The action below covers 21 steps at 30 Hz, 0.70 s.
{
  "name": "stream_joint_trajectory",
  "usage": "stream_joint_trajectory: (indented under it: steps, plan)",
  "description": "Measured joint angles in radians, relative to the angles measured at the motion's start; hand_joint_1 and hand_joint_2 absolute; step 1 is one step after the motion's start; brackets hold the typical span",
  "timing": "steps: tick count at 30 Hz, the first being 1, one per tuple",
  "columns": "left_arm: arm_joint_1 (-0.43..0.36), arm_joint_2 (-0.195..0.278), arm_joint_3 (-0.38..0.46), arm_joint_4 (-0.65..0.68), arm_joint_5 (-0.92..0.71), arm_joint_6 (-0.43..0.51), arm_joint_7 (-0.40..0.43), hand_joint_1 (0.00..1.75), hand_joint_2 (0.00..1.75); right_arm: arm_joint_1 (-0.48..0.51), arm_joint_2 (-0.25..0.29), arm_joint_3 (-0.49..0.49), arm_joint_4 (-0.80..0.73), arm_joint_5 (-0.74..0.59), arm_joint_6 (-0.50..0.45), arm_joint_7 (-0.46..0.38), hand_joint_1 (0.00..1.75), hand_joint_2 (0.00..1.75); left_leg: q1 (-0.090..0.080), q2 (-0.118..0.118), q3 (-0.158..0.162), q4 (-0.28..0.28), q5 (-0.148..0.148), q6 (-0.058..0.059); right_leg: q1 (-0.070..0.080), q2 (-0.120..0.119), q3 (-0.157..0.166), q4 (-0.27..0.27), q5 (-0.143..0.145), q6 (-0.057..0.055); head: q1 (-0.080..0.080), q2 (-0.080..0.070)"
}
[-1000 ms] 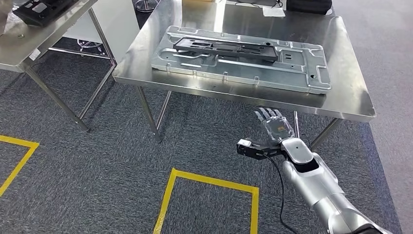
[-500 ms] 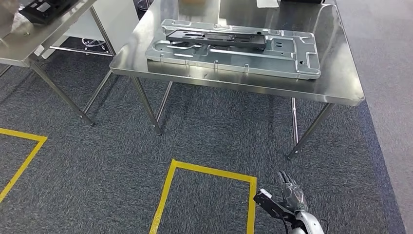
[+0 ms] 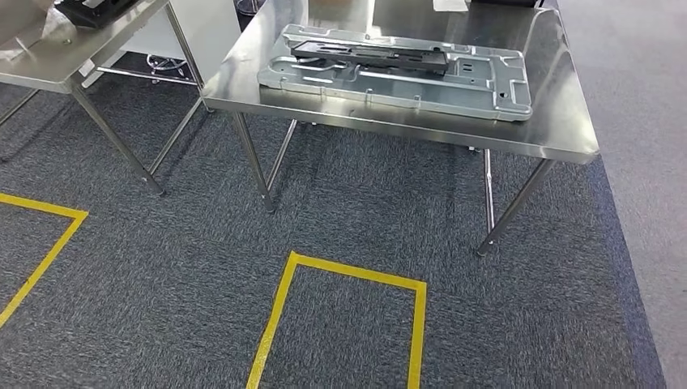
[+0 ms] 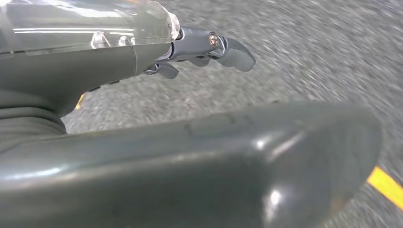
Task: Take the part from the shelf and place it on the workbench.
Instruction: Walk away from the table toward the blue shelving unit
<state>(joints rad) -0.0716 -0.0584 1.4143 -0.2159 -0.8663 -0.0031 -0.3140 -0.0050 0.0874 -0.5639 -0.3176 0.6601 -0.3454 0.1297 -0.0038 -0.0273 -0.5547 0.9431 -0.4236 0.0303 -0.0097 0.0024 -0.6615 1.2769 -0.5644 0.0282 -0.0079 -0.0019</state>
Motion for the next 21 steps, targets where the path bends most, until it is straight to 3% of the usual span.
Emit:
stream_joint_trajectory:
  steps: [2,4,5,6,8,9,11,13,14,15,16,17,19,20,21]
  plan:
    - [-0.001,0.001,0.01,0.0,0.004,0.009,0.007,0.0,0.0,0.001,0.035,-0.045,0.033,0.005,0.003,0.074,0.0,0.0,0.007,-0.008,-0.035,0.021,0.013,-0.013,-0.012,0.021,0.075,-0.08,0.053,0.009,0.0,0.0]
    - [-0.004,0.004,0.017,-0.001,0.007,0.012,0.011,0.0,0.0,0.002,0.063,-0.073,0.055,0.009,0.006,0.09,0.0,0.0,0.007,-0.021,-0.063,0.048,0.019,-0.026,-0.024,0.067,0.174,-0.213,0.03,0.011,-0.001,0.0]
    - [-0.006,0.006,0.02,-0.001,0.008,0.013,0.012,0.0,0.0,0.002,0.072,-0.084,0.063,0.011,0.007,0.088,0.0,0.0,0.004,-0.03,-0.071,0.059,0.023,-0.031,-0.026,0.081,0.204,-0.256,0.007,0.005,-0.002,0.0]
    - [-0.007,0.008,0.023,-0.001,0.009,0.012,0.014,0.0,0.0,0.002,0.077,-0.092,0.068,0.014,0.007,0.078,0.0,0.0,0.002,-0.039,-0.076,0.065,0.027,-0.036,-0.024,0.081,0.218,-0.275,-0.007,-0.005,-0.004,0.0]
    - [-0.005,0.013,0.027,-0.001,0.01,0.006,0.013,0.0,0.0,0.001,0.083,-0.107,0.075,0.024,0.003,0.028,0.0,0.0,0.005,-0.05,-0.083,0.07,0.035,-0.045,-0.021,0.053,0.213,-0.275,-0.004,-0.028,-0.007,0.0]
    - [-0.003,0.016,0.028,-0.001,0.009,0.0,0.01,0.0,0.0,0.0,0.084,-0.114,0.077,0.028,-0.002,-0.008,0.0,0.0,0.007,-0.04,-0.092,0.083,0.023,-0.049,-0.019,0.041,0.209,-0.275,0.002,-0.038,-0.01,0.0]
    - [-0.002,0.021,0.029,-0.001,0.005,-0.011,-0.004,0.0,0.0,-0.001,0.083,-0.128,0.078,0.037,-0.013,-0.083,0.0,0.0,0.01,-0.004,-0.125,0.164,-0.047,-0.054,-0.014,0.013,0.194,-0.275,0.014,-0.053,-0.015,0.0]
    - [-0.004,0.024,0.03,-0.001,0.0,-0.021,-0.02,0.0,0.0,0.0,0.078,-0.141,0.078,0.045,-0.02,-0.137,0.0,0.0,0.012,0.016,-0.168,0.302,-0.127,-0.059,-0.006,-0.016,0.178,-0.274,0.024,-0.059,-0.018,0.0]
    - [-0.003,0.025,0.03,-0.001,-0.001,-0.024,-0.026,0.0,0.0,0.0,0.075,-0.146,0.079,0.05,-0.021,-0.153,0.0,0.0,0.012,0.019,-0.177,0.351,-0.141,-0.059,-0.003,-0.03,0.171,-0.274,0.029,-0.059,-0.018,0.0]
    - [-0.002,0.025,0.03,-0.001,-0.001,-0.026,-0.029,0.0,0.0,-0.001,0.073,-0.149,0.079,0.054,-0.022,-0.163,0.0,0.0,0.013,0.021,-0.169,0.365,-0.137,-0.057,0.0,-0.043,0.166,-0.273,0.032,-0.059,-0.018,0.0]
    - [0.0,0.026,0.03,-0.001,0.0,-0.028,-0.031,0.0,0.0,-0.001,0.071,-0.151,0.079,0.058,-0.022,-0.167,0.0,0.0,0.012,0.023,-0.139,0.336,-0.118,-0.052,0.003,-0.055,0.162,-0.273,0.034,-0.058,-0.018,0.0]
    - [0.001,0.026,0.03,-0.001,0.001,-0.028,-0.031,0.0,0.0,-0.002,0.07,-0.152,0.079,0.062,-0.022,-0.169,0.0,0.0,0.009,0.033,-0.089,0.268,-0.094,-0.043,0.006,-0.066,0.161,-0.273,0.036,-0.058,-0.018,0.0]
    - [0.0,0.03,0.03,-0.001,0.001,-0.026,-0.026,0.0,0.0,-0.003,0.07,-0.152,0.081,0.067,-0.022,-0.162,0.0,0.0,-0.003,0.074,0.011,0.119,-0.073,-0.021,0.011,-0.088,0.161,-0.273,0.038,-0.054,-0.017,0.0]
    - [-0.001,0.032,0.03,-0.001,0.0,-0.024,-0.022,0.0,0.0,-0.003,0.07,-0.153,0.083,0.069,-0.021,-0.155,0.0,0.0,-0.01,0.092,0.038,0.073,-0.071,-0.012,0.011,-0.098,0.162,-0.273,0.04,-0.051,-0.017,0.0]
    - [-0.001,0.033,0.03,-0.001,-0.001,-0.023,-0.017,0.0,0.0,-0.005,0.07,-0.153,0.084,0.072,-0.019,-0.146,0.0,0.0,-0.016,0.101,0.046,0.054,-0.074,-0.007,0.01,-0.108,0.162,-0.274,0.042,-0.046,-0.017,0.0]
